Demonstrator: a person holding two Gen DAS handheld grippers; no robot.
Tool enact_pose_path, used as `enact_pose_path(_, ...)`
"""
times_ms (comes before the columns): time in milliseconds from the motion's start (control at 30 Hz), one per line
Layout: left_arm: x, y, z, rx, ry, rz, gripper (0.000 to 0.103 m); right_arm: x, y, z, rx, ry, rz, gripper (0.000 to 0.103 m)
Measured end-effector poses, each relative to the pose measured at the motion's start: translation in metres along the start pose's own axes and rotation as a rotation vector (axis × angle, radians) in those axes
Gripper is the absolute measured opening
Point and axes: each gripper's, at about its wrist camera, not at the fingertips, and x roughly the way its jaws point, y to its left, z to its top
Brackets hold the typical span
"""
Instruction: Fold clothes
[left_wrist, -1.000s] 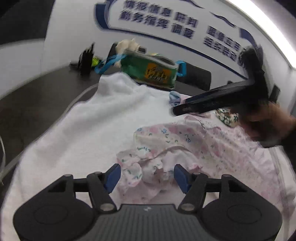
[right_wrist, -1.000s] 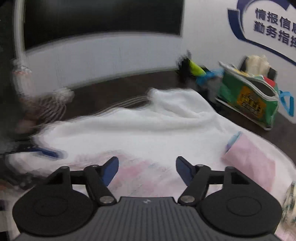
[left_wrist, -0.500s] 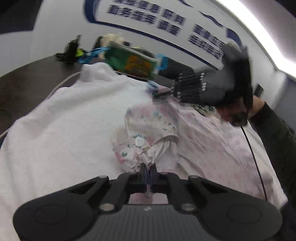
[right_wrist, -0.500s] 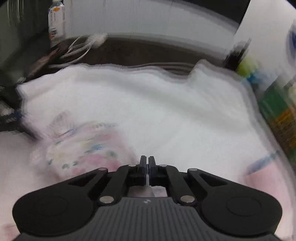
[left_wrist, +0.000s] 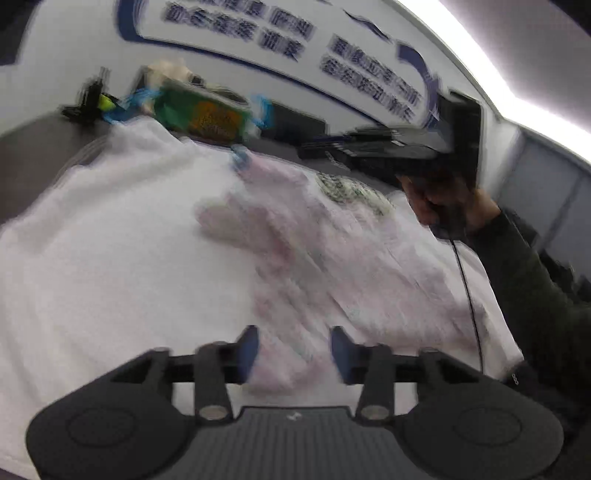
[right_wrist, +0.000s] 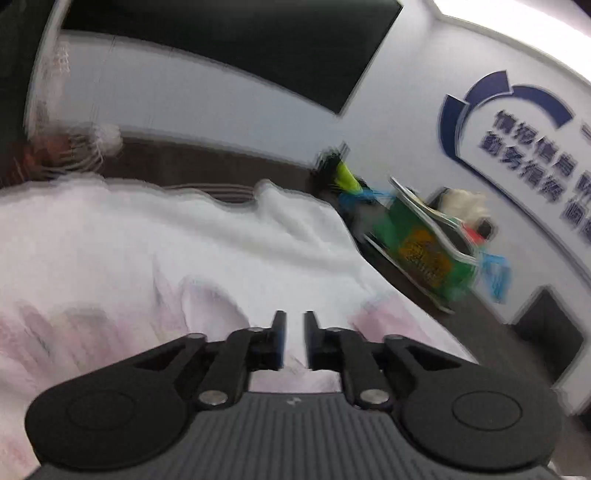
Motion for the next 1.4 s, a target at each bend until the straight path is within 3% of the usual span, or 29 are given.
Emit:
enact_pose_path(33,-0.002,0.003,0.004,-0.017,-0.017,0.007,0.046,0.003,-0.005,0.008,0.036,-0.021,0.096,0.052)
enact_pose_path(67,0.005,0.003,0.010,-0.032,-0.025,0.031,0.046,0.006,-0.009,0.017,0.067,-0.038,0.188,0.061)
enact_pose_path(100,0.014,0.000,0.015,-0.033,-0.020,0.030,0.046,0.018,-0.007,0.025,0.067,-0.028,0.259,0.062)
enact_pose_path(233,0.047,-0.010,0.023,-0.037,0.034,0.043,0.045,0.083,0.033,0.041,-0.069,0.191,0.413,0.071)
enact_pose_path(267,0.055,-0.013,0.022,-0.038,0.054,0.051,0.034,0.097,0.042,0.038,-0.108,0.251,0.424,0.069)
enact_pose_path(300,0.062,-0.016,0.022,-0.039,0.074,0.058,0.019,0.106,0.049,0.034,-0.120,0.306,0.399,0.061)
enact_pose_path(333,0.066,-0.017,0.022,-0.040,0.081,0.066,0.012,0.112,0.049,0.029,-0.122,0.341,0.372,0.011)
enact_pose_path(367,0.059,-0.017,0.020,-0.042,0.042,0.071,0.013,0.115,0.047,0.025,-0.114,0.354,0.345,0.002)
enact_pose_path(500,0.030,-0.017,0.019,-0.067,-0.119,0.145,0.013,0.061,0.003,0.025,0.131,-0.032,0.240,0.002)
enact_pose_path(600,0.020,-0.006,0.027,-0.151,-0.183,0.179,0.012,0.040,-0.031,0.022,0.389,-0.203,0.297,0.003)
enact_pose_path(667,0.017,0.002,0.030,-0.204,-0.204,0.255,0.013,0.048,-0.033,0.025,0.448,-0.256,0.341,0.003)
enact_pose_path(733,0.014,0.012,0.032,-0.260,-0.224,0.334,0.013,0.068,-0.033,0.031,0.483,-0.254,0.365,0.005)
enact_pose_path(800,0.015,0.030,0.032,-0.331,-0.230,0.437,0.014,0.099,-0.030,0.040,0.486,-0.188,0.313,0.014)
enact_pose_path(867,0.018,0.041,0.030,-0.366,-0.210,0.497,0.020,0.128,-0.022,0.047,0.473,-0.116,0.241,0.037)
enact_pose_path(933,0.013,0.045,0.028,-0.376,-0.221,0.548,0.020,0.140,-0.020,0.054,0.437,-0.056,0.142,0.042)
enact_pose_path(1000,0.004,0.048,0.025,-0.367,-0.236,0.585,0.026,0.127,-0.019,0.055,0.415,-0.075,0.073,0.043)
enact_pose_path(1067,0.002,0.047,0.027,-0.348,-0.239,0.566,0.044,0.110,-0.020,0.050,0.383,-0.095,0.095,0.043)
enact_pose_path(1133,0.003,0.046,0.027,-0.314,-0.208,0.534,0.055,0.100,-0.019,0.042,0.372,-0.043,0.168,0.043)
enact_pose_path(1300,0.010,0.044,0.017,-0.265,-0.089,0.494,0.055,0.094,0.014,0.022,0.330,0.128,0.343,0.043)
enact_pose_path(1400,0.010,0.040,0.012,-0.229,-0.080,0.442,0.045,0.074,0.032,0.011,0.294,0.112,0.361,0.043)
